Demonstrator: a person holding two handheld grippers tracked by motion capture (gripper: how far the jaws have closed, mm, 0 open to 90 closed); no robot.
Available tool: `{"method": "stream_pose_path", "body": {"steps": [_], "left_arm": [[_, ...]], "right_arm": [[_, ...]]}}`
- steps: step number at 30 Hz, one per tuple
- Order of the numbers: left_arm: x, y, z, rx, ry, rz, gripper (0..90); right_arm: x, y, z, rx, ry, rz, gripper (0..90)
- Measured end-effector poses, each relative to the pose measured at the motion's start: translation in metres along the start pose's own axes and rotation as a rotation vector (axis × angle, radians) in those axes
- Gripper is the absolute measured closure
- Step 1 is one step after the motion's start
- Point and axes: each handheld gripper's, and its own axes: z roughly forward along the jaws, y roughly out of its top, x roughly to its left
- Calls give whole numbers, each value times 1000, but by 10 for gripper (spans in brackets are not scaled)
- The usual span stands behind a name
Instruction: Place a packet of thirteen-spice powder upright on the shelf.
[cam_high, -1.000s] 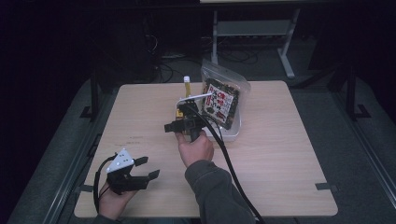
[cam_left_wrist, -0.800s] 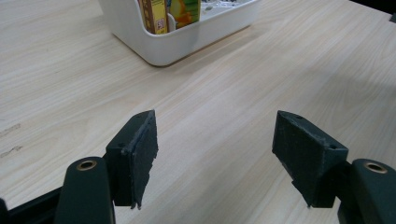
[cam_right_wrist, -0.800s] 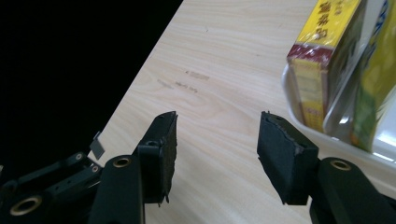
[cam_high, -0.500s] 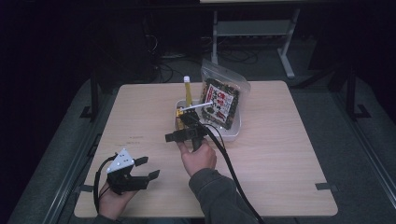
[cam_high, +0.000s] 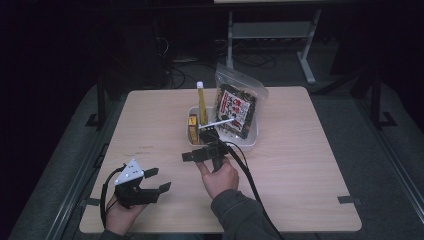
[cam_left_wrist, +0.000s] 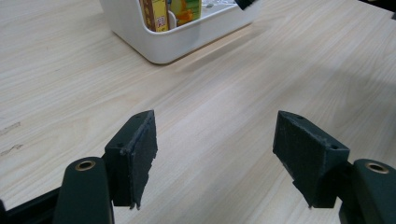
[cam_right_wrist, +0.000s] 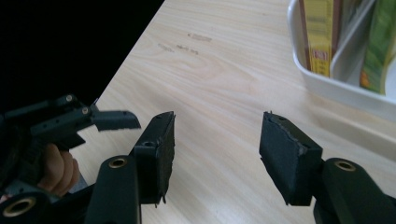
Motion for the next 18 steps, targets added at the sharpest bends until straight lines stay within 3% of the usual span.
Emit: {"method": "stream_pose_path", "body": {"steps": [18], "left_arm": [[-2, 0, 1, 11, 0, 13, 296]], "right_arm": [[-33, -35, -14, 4, 10, 49, 426]]}}
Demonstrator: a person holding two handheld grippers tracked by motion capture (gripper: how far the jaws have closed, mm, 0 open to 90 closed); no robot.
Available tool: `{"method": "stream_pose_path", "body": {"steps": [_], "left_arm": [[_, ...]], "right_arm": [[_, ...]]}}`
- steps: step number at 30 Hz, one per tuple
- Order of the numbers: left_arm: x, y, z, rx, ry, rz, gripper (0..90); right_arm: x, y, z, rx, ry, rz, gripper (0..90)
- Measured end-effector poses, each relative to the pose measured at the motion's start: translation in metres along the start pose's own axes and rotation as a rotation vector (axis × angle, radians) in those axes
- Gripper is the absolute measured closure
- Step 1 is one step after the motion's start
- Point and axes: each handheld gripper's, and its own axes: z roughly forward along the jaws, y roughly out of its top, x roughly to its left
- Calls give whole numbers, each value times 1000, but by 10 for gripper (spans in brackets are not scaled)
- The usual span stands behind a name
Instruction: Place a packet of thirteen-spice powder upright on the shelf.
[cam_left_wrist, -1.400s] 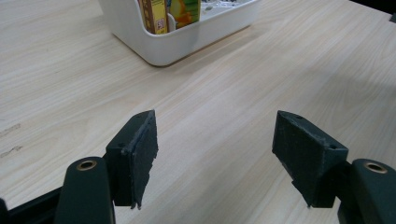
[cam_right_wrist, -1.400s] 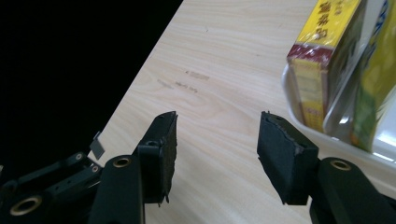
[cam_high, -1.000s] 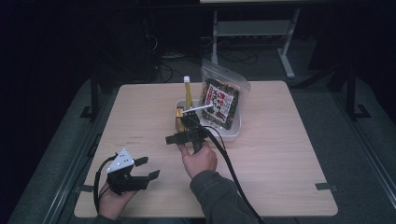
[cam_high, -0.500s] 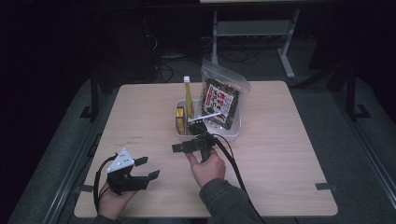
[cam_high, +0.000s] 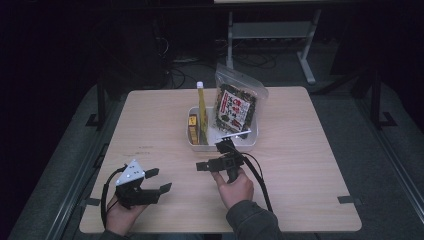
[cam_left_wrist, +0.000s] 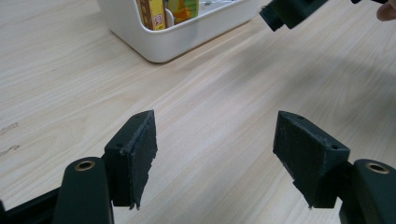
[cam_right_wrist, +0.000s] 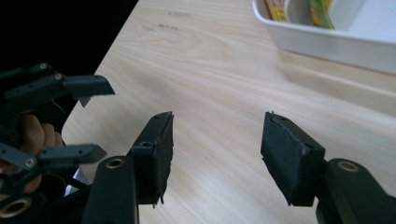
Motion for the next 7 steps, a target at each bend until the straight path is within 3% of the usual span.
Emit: {"method": "stream_pose_path", "body": {"steps": [7], "left_arm": [[0, 0, 0, 2, 3, 3, 289]], "right_arm": [[-13, -14, -7, -1, 8, 24, 419]]}}
